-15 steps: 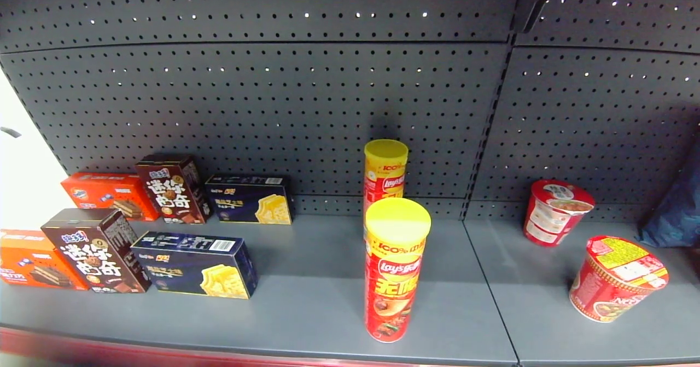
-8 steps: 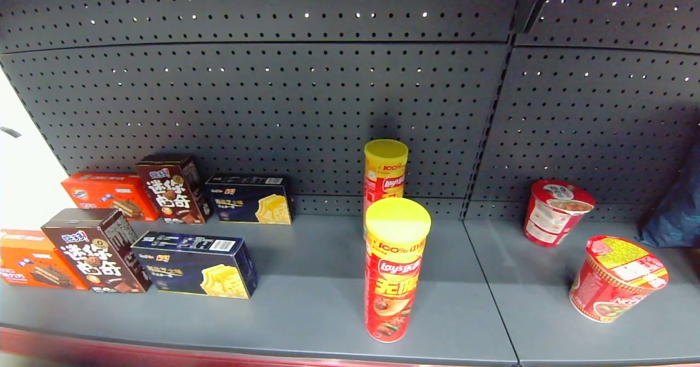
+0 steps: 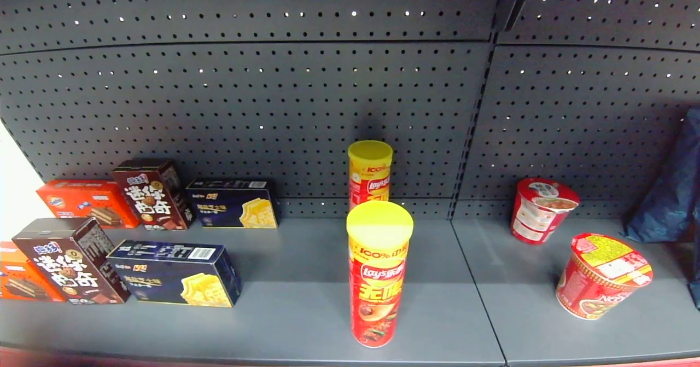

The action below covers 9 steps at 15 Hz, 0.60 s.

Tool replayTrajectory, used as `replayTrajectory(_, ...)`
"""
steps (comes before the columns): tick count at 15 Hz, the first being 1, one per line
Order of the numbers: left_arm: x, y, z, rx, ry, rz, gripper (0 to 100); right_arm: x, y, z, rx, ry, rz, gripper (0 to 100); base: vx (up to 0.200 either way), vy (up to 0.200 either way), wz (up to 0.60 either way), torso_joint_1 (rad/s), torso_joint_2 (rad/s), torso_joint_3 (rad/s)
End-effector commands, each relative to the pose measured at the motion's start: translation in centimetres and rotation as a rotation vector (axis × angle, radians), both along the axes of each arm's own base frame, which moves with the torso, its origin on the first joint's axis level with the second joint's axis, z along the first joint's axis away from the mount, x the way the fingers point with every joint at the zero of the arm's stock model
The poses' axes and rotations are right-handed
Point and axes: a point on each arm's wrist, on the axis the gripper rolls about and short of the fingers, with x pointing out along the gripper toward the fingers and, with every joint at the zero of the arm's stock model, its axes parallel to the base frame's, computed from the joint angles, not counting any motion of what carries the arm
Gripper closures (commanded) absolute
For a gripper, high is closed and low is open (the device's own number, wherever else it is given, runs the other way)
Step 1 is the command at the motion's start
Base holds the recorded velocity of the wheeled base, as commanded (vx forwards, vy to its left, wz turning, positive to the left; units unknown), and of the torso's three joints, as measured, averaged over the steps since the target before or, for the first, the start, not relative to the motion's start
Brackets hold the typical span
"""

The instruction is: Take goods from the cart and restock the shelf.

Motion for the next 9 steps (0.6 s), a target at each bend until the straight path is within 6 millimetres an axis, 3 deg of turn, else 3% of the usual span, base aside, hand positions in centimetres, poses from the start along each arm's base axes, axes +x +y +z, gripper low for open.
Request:
replayTrajectory(1, 0.00, 0.00, 0.00, -0.003, 0.000, 0.000, 0, 0.05, 0.01, 0.01, 0.000, 0.005, 0.001, 0, 0.000, 0.000, 0.00, 0.000, 0.00, 0.000)
replayTrajectory(9, -0.01, 0.00, 0.00, 0.027, -0.008, -0.001, 0, 0.05, 0.03, 0.01, -0.002, 0.005, 0.010, 0, 0.000, 0.000, 0.00, 0.000, 0.00, 0.000)
